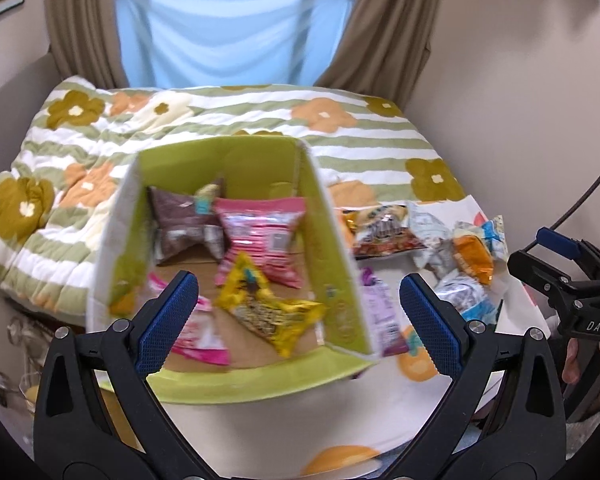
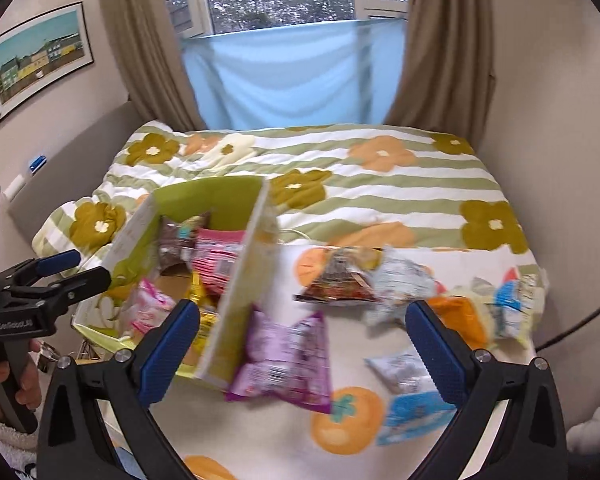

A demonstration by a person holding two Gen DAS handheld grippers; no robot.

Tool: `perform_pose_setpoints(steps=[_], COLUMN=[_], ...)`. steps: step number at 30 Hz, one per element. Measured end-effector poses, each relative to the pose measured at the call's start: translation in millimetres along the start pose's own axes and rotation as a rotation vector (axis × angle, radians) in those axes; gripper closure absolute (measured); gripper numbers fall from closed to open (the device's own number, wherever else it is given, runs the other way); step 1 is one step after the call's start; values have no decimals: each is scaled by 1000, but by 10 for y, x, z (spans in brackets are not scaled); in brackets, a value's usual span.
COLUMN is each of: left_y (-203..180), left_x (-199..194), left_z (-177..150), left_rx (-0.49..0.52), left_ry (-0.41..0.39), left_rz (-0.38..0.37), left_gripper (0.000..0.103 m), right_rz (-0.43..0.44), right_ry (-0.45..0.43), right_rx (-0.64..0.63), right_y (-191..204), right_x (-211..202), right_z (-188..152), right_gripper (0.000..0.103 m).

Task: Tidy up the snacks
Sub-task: 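Move both tools back over the remaining snack bags on the table, then grasp the blue-white bag with the left tool while the right tool grasps the orange bag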

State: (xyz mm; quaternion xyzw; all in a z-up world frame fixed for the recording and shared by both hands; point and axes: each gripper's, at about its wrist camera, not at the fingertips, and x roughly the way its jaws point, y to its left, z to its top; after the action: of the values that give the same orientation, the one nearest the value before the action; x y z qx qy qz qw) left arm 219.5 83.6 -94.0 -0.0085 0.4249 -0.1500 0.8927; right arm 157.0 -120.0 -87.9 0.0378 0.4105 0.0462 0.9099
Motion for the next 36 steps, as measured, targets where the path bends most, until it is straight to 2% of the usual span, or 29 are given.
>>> perform_pose_setpoints(steps=[5, 14, 20, 27, 36], left_y=[-532, -1277, -1754, -2091, -2229], left_x=[170, 522, 860, 1400, 2052], left_z=[-94, -296, -447, -527, -687], left_rx=[-7, -49, -75, -113, -191], left_ry=[42, 113, 181, 264, 346], left_rz=[15, 64, 21, -41, -53], left_gripper=[3, 3, 3, 3, 3], right_rz=[13, 101, 131, 134, 175], right_ry=[55, 132, 150, 161, 199], right_rx=[-19, -44, -74, -83, -74], right_y=[-410, -1025, -1487, -1876, -2069], right_x=[7, 98, 201, 430, 888], right_z=[-100, -298, -304, -200, -244], right_gripper=[0, 0, 0, 1, 1])
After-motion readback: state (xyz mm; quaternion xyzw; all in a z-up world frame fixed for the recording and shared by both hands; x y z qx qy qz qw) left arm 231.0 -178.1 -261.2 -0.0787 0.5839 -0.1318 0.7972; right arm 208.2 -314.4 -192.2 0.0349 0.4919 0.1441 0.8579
